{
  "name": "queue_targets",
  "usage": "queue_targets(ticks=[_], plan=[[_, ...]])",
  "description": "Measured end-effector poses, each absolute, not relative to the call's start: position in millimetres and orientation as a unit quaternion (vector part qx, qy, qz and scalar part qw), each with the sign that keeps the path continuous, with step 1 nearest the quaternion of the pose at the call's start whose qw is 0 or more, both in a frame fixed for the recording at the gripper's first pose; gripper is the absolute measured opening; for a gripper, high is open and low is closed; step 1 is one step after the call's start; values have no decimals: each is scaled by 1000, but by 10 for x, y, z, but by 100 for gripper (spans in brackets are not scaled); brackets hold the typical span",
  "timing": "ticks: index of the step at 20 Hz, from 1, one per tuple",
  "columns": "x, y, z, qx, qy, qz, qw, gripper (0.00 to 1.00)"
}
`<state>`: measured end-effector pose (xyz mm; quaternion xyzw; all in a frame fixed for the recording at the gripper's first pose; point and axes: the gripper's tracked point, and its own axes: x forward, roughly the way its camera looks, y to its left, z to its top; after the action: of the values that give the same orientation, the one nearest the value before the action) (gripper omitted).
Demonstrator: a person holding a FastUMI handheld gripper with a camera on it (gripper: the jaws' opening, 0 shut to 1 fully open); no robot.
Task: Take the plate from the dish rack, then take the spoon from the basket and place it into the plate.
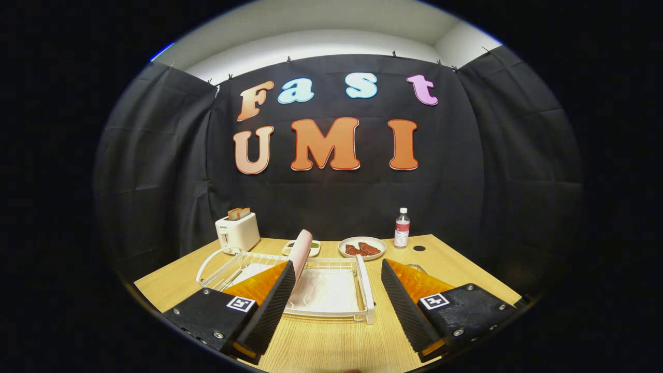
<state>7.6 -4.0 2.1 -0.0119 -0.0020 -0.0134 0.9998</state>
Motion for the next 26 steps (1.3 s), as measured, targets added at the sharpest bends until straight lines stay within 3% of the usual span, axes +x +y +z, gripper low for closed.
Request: queue_targets(ticks=[10,19,26], plan=[[415,119,172,-19,20,-2,1000,99],[1252,499,83,-2,135,38,990,99],[1798,698,-324,-5,225,24,974,99]])
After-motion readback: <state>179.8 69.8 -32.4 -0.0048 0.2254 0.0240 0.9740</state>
